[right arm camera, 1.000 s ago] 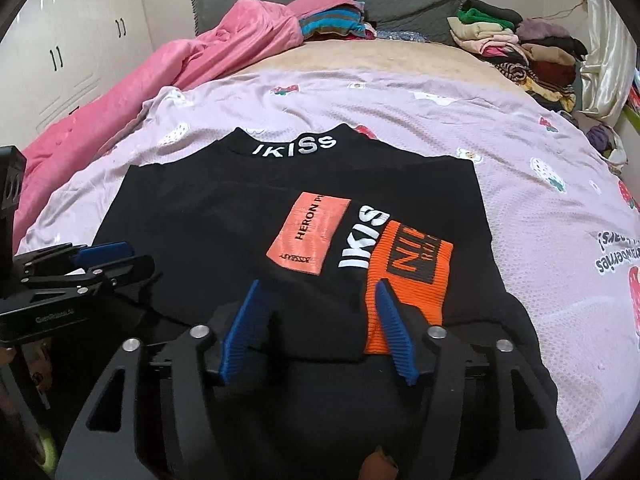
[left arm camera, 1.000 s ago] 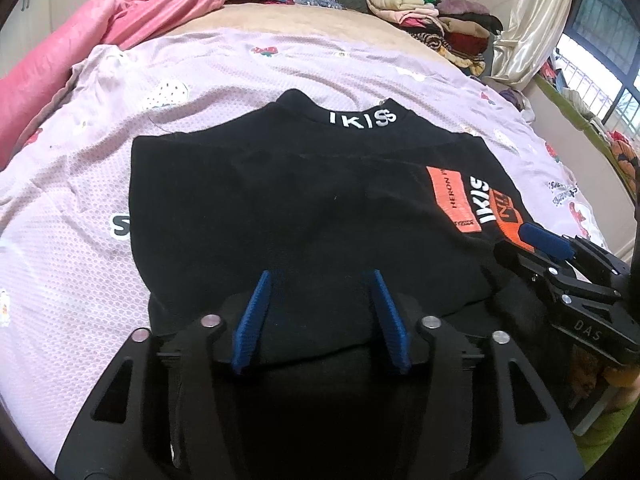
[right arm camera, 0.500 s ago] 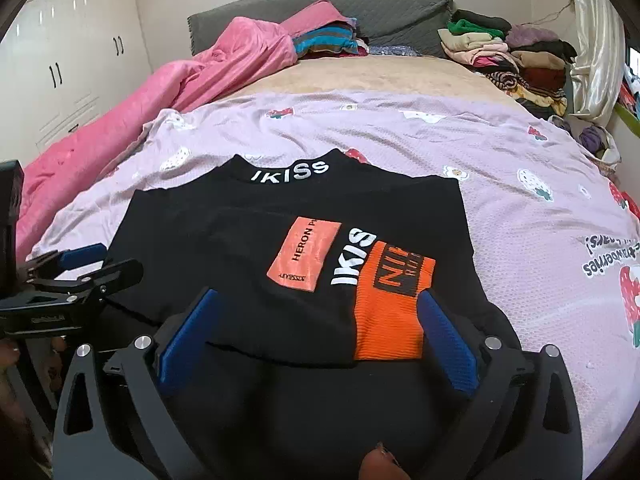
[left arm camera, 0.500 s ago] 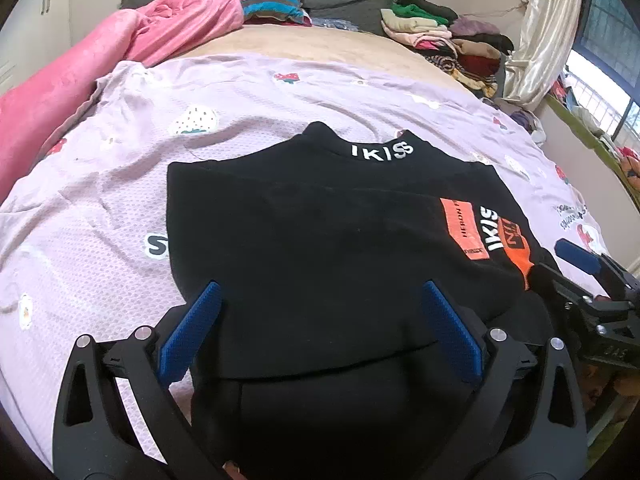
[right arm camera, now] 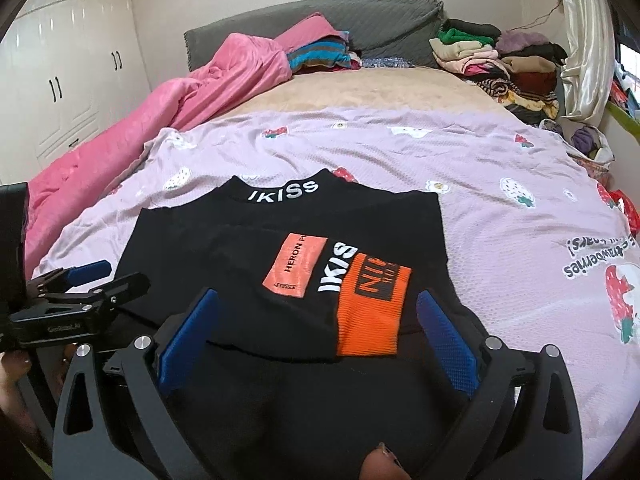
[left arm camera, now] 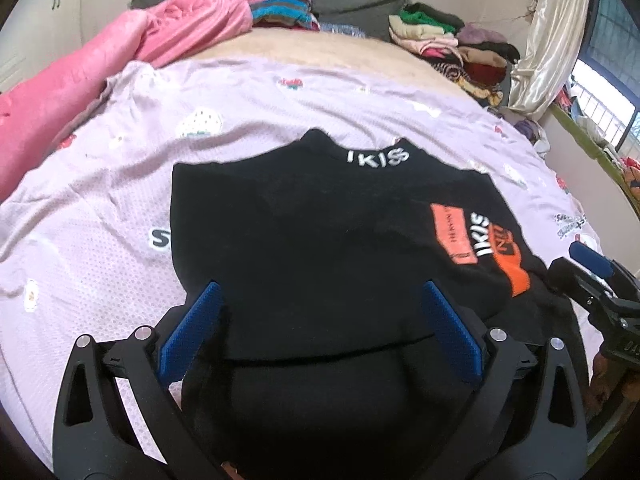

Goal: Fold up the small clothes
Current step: 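Withdraw the right gripper from the folded sweatshirt, then move both open grippers back toward the hem of the black sweatshirt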

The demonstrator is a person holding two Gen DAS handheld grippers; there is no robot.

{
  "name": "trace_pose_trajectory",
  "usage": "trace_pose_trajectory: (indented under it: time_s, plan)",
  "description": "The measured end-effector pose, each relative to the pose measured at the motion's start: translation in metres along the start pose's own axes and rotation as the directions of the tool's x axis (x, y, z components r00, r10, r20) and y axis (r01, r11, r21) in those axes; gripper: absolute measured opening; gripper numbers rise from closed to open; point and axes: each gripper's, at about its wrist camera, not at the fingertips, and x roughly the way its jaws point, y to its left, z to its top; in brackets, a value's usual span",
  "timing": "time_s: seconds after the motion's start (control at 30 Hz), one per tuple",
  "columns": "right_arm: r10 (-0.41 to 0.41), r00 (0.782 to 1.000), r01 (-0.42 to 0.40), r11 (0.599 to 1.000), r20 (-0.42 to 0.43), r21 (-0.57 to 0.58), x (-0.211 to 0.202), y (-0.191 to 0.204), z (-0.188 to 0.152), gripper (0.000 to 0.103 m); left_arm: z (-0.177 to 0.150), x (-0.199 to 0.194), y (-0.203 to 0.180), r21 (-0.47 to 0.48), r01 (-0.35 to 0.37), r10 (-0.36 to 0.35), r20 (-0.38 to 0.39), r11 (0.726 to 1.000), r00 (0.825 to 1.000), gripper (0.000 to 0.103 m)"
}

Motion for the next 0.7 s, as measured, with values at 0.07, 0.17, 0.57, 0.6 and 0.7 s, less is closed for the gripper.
trace_pose_trajectory:
  time_s: [0.07,0.17,0.57,0.6,0.7]
  plan:
    - [-0.002,1.0,0.002,1.0,0.008,0.0,-0.006,-0.002,0.0,0.099,0.002,-0.006,-0.003,0.001,0.0,0.0,0.019,1.0,1.0,0.093]
    - [0.0,1.0,0.0,1.0,0.019,0.006,-0.014,-0.005,0.0,0.099,0.005,-0.019,-0.007,-0.004,-0.009,0.009,0.045,1.0,0.999,0.093]
    - [0.038,0.997,-0.039,0.999,0.063,0.004,-0.044,-0.002,0.001,0.099,0.0,-0.053,-0.016,-0.018,-0.036,0.037,0.077,0.999,0.996,0.093]
    - [0.041,0.997,-0.042,0.999,0.067,0.001,-0.047,-0.001,0.001,0.099,-0.001,-0.056,-0.016,-0.019,-0.038,0.039,0.08,0.999,0.996,0.094]
    - [0.05,0.996,-0.05,0.999,0.075,-0.002,-0.053,-0.001,0.0,0.099,-0.003,-0.063,-0.016,-0.028,-0.037,0.039,0.085,0.999,0.996,0.093]
